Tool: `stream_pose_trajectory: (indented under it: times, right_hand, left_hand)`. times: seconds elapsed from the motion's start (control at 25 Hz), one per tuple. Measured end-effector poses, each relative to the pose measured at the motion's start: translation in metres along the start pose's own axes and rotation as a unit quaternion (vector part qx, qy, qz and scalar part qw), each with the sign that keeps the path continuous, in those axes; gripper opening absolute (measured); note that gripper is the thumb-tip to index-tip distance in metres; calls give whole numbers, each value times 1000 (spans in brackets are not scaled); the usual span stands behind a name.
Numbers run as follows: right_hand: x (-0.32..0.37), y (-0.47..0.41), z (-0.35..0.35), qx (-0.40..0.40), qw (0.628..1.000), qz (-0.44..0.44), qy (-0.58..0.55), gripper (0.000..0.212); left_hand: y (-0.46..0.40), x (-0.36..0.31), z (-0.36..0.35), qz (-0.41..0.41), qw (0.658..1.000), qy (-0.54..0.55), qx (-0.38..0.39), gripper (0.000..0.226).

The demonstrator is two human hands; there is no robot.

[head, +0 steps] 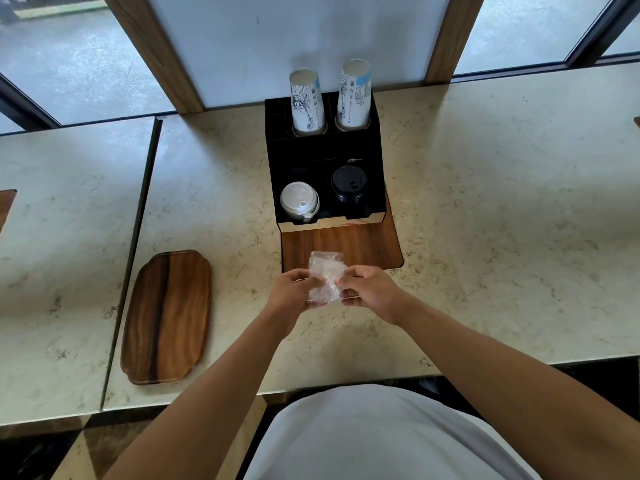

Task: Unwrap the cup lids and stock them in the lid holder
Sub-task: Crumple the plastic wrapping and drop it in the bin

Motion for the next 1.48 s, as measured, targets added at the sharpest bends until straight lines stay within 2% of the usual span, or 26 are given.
stream_pose_trajectory:
  times: [0.28, 0.52, 0.76, 1.12, 1.32, 1.48]
  right_hand:
    - [-6, 1, 6, -32, 999, 17, -15, 21]
    - [-37, 17, 16, -83, 995, 11, -53, 26]
    - [-71, 47, 33, -137, 985, 16, -99, 16]
    - [-108, 106, 81, -181, 971, 54, -145, 11]
    - [-146, 171, 115, -198, 957, 84, -196, 9]
    - [-183, 223, 147, -233, 945, 88, -215, 18]
  left_hand:
    - [-4, 8, 8, 16, 998, 28, 50, 19]
    - [-16, 21, 7, 21, 996, -46, 72, 12]
    - [-21, 37, -27, 27, 986, -111, 123, 11]
    - [-5, 54, -106, 37, 970, -163, 178, 18]
    - [17, 75, -179, 30, 951, -232, 202, 15]
    - [42, 98, -242, 25, 933, -282, 223, 14]
Point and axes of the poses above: each hand's wrist, its own y-axis away from the middle knuckle, its own z-axis out of the back of the hand, x = y × z, the point moved 6 cm from there along -y, towards the middle knuckle, and after that the axes turned 11 degrees about x, right-handed, at the moved point
